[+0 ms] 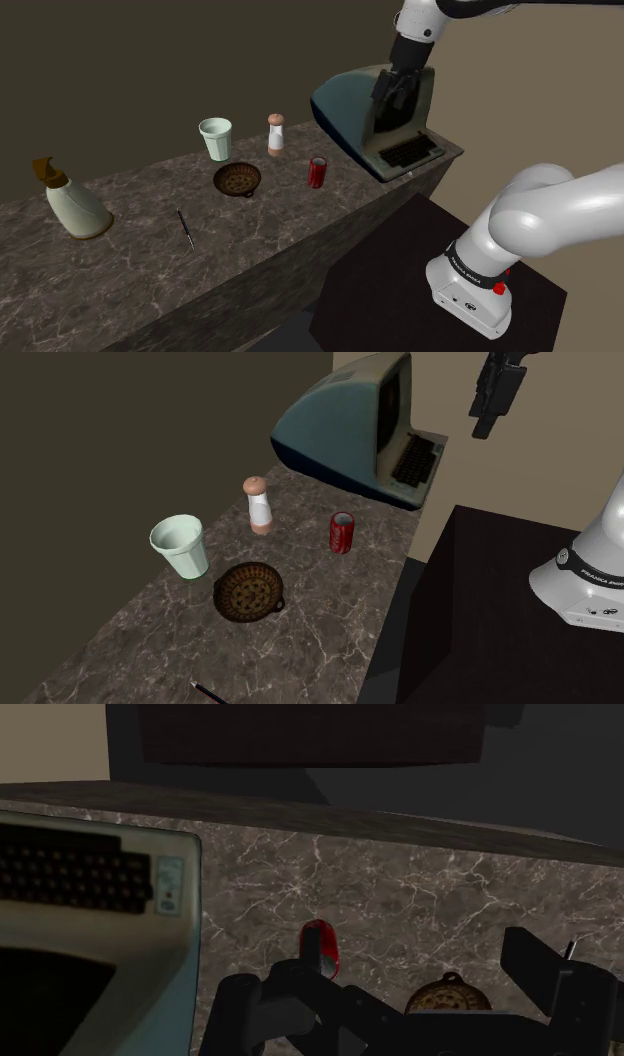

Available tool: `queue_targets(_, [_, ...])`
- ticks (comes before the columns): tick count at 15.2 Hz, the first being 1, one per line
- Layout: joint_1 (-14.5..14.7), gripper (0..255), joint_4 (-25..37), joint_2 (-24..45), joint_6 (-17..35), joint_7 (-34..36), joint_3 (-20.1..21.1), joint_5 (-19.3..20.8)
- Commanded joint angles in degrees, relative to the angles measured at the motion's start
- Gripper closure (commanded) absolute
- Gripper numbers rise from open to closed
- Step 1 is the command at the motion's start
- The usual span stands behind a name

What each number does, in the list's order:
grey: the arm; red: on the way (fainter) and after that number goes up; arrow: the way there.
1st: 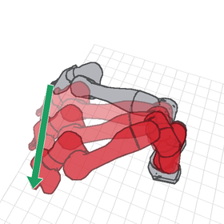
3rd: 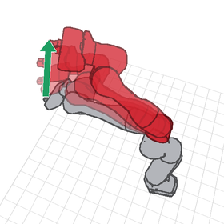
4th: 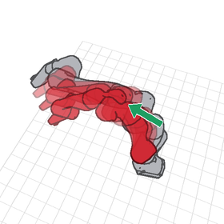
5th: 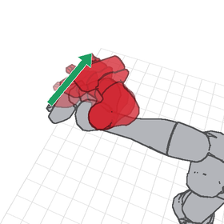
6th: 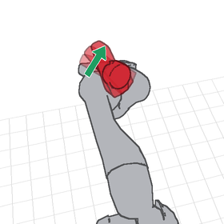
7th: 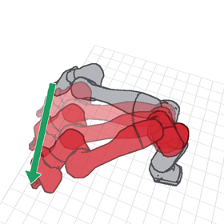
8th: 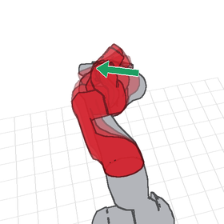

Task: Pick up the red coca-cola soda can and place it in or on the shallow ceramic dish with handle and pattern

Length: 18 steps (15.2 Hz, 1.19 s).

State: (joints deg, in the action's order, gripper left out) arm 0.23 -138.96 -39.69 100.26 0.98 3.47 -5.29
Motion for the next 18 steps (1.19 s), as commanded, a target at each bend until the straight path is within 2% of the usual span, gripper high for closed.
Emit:
queue_targets(1, [-0.2, 0, -1.7, 2.7, 4.6, -0.1, 0.2, 0.1])
queue_targets(9, [-1.2, 0, -4.3, 16.5, 20.8, -0.2, 0.9, 1.1])
queue_targets(18, [-2.5, 0, -0.6, 36.0, 36.7, 0.8, 1.2, 3.5])
